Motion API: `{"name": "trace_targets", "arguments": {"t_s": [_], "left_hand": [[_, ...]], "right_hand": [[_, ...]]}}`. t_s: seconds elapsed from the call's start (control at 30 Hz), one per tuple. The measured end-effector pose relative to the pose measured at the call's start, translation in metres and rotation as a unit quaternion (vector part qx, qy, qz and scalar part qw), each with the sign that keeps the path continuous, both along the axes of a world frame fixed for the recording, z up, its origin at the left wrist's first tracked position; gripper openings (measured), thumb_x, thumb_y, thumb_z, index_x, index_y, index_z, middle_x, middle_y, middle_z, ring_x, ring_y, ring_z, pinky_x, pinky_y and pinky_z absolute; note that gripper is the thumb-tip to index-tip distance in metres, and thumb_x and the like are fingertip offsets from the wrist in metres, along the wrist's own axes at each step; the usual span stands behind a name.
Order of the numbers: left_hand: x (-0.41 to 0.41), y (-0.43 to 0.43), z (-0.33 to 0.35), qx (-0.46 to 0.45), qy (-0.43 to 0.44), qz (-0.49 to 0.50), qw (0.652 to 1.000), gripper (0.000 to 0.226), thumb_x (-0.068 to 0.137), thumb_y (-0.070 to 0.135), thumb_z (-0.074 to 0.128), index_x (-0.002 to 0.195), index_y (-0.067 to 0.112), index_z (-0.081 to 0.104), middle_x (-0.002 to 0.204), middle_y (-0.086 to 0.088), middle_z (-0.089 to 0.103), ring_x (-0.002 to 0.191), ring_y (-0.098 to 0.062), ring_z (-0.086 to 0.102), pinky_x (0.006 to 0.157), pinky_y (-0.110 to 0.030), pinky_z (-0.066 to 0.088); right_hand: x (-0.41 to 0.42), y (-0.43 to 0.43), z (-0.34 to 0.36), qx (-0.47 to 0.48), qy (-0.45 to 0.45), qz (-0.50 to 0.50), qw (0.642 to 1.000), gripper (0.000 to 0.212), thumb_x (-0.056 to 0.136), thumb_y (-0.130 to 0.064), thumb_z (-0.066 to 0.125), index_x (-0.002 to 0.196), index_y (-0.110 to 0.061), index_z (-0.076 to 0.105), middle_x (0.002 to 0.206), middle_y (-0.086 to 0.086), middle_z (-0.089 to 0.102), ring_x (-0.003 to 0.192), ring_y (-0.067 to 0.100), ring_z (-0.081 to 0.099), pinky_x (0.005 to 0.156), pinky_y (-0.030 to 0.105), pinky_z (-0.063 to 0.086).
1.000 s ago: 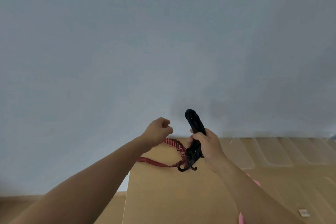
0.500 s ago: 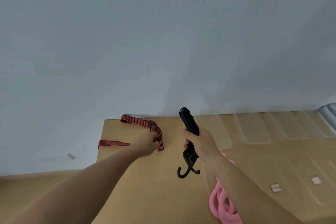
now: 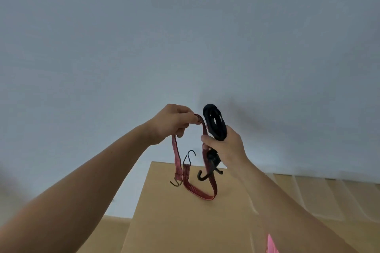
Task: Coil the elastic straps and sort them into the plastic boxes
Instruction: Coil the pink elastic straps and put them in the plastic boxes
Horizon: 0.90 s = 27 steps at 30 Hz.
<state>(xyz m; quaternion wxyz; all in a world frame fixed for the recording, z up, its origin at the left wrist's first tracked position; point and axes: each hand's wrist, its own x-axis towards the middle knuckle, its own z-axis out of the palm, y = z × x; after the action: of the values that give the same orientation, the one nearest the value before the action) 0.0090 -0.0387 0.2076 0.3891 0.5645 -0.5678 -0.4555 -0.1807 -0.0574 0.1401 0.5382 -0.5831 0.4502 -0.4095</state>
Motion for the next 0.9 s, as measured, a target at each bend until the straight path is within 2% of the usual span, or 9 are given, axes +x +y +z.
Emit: {"name": "trace_targets", "arguments": {"t_s": [0.13, 0.23, 0.33, 0.43, 0.57, 0.67, 0.73, 0.8, 0.9], "left_hand": [[0.012, 0.017, 0.027, -0.048, 0.054, -0.001, 0.997, 0.045, 0.077, 0.024, 0.065, 0.097, -0.016, 0.061, 0.053, 0.007, 0.032, 0.048, -0.014, 0.030, 0.054, -0.026, 0.037], [0.027, 0.027, 0.037, -0.082, 0.093, 0.022, 0.992, 0.037, 0.079, 0.022, 0.063, 0.092, -0.012, 0.061, 0.056, 0.005, 0.028, 0.049, -0.015, 0.026, 0.055, -0.027, 0.034], [0.043, 0.034, 0.043, -0.116, 0.126, 0.047, 0.984, 0.024, 0.081, 0.023, 0.061, 0.089, 0.001, 0.066, 0.057, 0.005, 0.028, 0.050, -0.014, 0.026, 0.056, -0.028, 0.035], [0.055, 0.039, 0.041, -0.110, 0.107, 0.048, 0.987, 0.025, 0.081, 0.023, 0.058, 0.091, 0.003, 0.069, 0.059, 0.002, 0.040, 0.050, -0.015, 0.035, 0.055, -0.027, 0.039], [0.060, 0.046, 0.026, -0.081, 0.035, 0.022, 0.996, 0.018, 0.072, 0.022, 0.054, 0.079, 0.005, 0.059, 0.064, -0.007, 0.057, 0.054, -0.020, 0.051, 0.056, -0.031, 0.040], [0.052, 0.046, 0.012, -0.055, 0.007, -0.011, 0.998, 0.021, 0.071, 0.021, 0.058, 0.087, 0.007, 0.057, 0.074, -0.004, 0.058, 0.061, -0.016, 0.054, 0.057, -0.029, 0.044], [0.044, 0.044, 0.005, -0.050, -0.015, -0.050, 0.997, 0.019, 0.078, 0.023, 0.062, 0.094, 0.013, 0.059, 0.077, 0.003, 0.058, 0.068, -0.013, 0.055, 0.062, -0.028, 0.046], [0.036, 0.042, 0.002, -0.054, -0.028, -0.097, 0.993, 0.008, 0.088, 0.025, 0.061, 0.091, 0.018, 0.061, 0.078, 0.009, 0.060, 0.075, -0.010, 0.057, 0.068, -0.028, 0.048], [0.032, 0.038, 0.002, -0.053, 0.016, -0.099, 0.994, 0.016, 0.096, 0.022, 0.056, 0.088, 0.012, 0.066, 0.084, 0.003, 0.067, 0.082, -0.013, 0.062, 0.072, -0.029, 0.050]], "right_hand": [[0.026, 0.002, 0.025, -0.023, -0.012, 0.047, 0.999, 0.029, 0.066, -0.020, 0.081, 0.092, -0.017, 0.068, 0.086, 0.000, 0.075, 0.061, 0.018, 0.070, 0.056, 0.026, 0.055], [0.029, 0.003, 0.028, -0.032, 0.046, 0.044, 0.997, 0.022, 0.071, -0.014, 0.079, 0.086, -0.013, 0.064, 0.069, 0.001, 0.070, 0.055, 0.016, 0.066, 0.058, 0.034, 0.058], [0.026, 0.009, 0.025, -0.018, 0.105, 0.085, 0.991, 0.018, 0.078, -0.012, 0.077, 0.085, -0.011, 0.060, 0.058, 0.002, 0.064, 0.053, 0.016, 0.061, 0.056, 0.032, 0.054], [0.028, 0.014, 0.038, -0.041, 0.085, 0.093, 0.991, 0.015, 0.080, -0.015, 0.074, 0.080, -0.011, 0.060, 0.057, 0.007, 0.061, 0.053, 0.017, 0.058, 0.058, 0.031, 0.050], [0.037, 0.016, 0.082, -0.123, 0.038, 0.062, 0.990, 0.014, 0.079, -0.017, 0.072, 0.073, -0.013, 0.061, 0.055, 0.006, 0.061, 0.052, 0.015, 0.057, 0.051, 0.021, 0.048], [0.043, 0.017, 0.108, -0.173, 0.039, 0.054, 0.983, 0.017, 0.080, -0.019, 0.071, 0.078, -0.006, 0.060, 0.054, 0.004, 0.061, 0.052, 0.014, 0.058, 0.052, 0.021, 0.048], [0.050, 0.020, 0.121, -0.186, 0.029, 0.055, 0.980, 0.014, 0.080, -0.020, 0.071, 0.073, -0.012, 0.061, 0.054, 0.005, 0.060, 0.052, 0.014, 0.056, 0.051, 0.021, 0.047], [0.056, 0.023, 0.133, -0.187, 0.009, 0.053, 0.981, 0.018, 0.080, -0.020, 0.072, 0.065, -0.024, 0.062, 0.054, 0.005, 0.059, 0.052, 0.016, 0.055, 0.051, 0.023, 0.046], [0.058, 0.025, 0.142, -0.175, -0.001, 0.059, 0.983, 0.022, 0.080, -0.022, 0.074, 0.063, -0.029, 0.062, 0.054, 0.004, 0.059, 0.054, 0.016, 0.055, 0.053, 0.025, 0.046]]}}
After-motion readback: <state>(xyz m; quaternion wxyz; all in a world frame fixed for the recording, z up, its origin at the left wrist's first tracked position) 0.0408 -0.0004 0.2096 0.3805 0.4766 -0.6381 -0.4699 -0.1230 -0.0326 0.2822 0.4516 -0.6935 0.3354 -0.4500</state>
